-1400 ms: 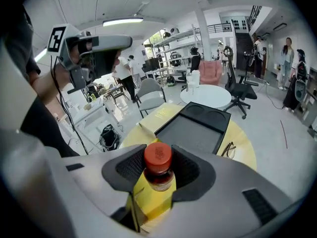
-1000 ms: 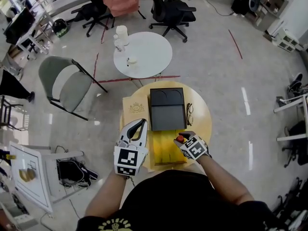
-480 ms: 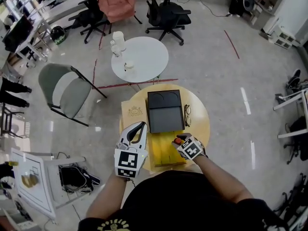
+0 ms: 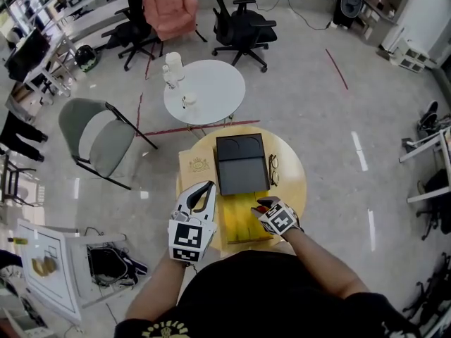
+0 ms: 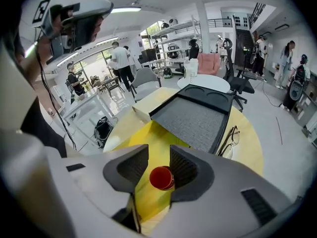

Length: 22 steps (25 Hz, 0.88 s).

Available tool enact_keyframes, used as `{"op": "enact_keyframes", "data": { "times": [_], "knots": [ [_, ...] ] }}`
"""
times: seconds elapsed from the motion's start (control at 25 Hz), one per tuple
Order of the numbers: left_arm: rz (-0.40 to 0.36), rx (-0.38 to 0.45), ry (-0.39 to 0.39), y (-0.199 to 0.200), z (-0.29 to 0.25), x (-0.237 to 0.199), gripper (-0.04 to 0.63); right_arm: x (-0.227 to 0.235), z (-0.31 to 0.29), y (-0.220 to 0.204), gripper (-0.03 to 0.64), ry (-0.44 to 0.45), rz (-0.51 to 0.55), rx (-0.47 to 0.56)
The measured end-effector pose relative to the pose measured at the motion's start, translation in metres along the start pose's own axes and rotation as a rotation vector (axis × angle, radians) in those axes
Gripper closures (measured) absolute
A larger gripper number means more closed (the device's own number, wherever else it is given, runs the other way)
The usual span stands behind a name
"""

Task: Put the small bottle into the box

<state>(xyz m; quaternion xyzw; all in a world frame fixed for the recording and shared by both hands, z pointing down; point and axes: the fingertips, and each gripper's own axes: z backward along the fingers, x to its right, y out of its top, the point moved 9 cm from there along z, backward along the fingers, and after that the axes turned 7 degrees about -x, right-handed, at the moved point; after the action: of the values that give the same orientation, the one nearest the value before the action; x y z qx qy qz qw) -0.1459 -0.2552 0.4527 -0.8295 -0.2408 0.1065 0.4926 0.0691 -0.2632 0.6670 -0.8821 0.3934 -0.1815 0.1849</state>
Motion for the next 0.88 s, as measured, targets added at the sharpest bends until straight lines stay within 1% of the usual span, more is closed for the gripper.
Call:
{"op": "enact_keyframes", "data": {
  "times": [0.16,0.2,0.24,0.32,0.36,0.48,0.56,0.68,0.88],
  "knots": [
    [0.000,0.022,0.004,0.002,0.012,0.001,0.575,-0.004,0.022,0.008,0.471,-0.022,-0.006,0.072],
    [0.007,0.027,0.004,0.002,0.016,0.001,0.575,-0.006,0.030,0.011,0.480,-0.026,-0.007,0.099],
    [0.017,0.034,0.004,0.002,0.020,0.000,0.575,-0.008,0.038,0.014,0.501,-0.032,-0.007,0.130],
    [0.044,0.052,0.008,0.000,0.028,0.000,0.575,-0.013,0.055,0.019,0.587,-0.050,-0.007,0.192],
    [0.063,0.066,0.010,0.000,0.032,0.000,0.575,-0.014,0.065,0.021,0.603,-0.061,-0.006,0.220],
    [0.122,0.104,0.014,-0.003,0.044,0.000,0.575,-0.020,0.093,0.030,0.603,-0.099,-0.002,0.302],
    [0.143,0.115,0.012,-0.006,0.050,0.000,0.575,-0.027,0.114,0.035,0.603,-0.124,-0.003,0.362],
    [0.161,0.120,0.004,-0.009,0.060,0.000,0.575,-0.040,0.144,0.042,0.603,-0.148,-0.003,0.441],
    [0.167,0.124,-0.013,-0.011,0.075,0.006,0.575,-0.061,0.186,0.045,0.603,-0.158,-0.004,0.533]
  ]
}}
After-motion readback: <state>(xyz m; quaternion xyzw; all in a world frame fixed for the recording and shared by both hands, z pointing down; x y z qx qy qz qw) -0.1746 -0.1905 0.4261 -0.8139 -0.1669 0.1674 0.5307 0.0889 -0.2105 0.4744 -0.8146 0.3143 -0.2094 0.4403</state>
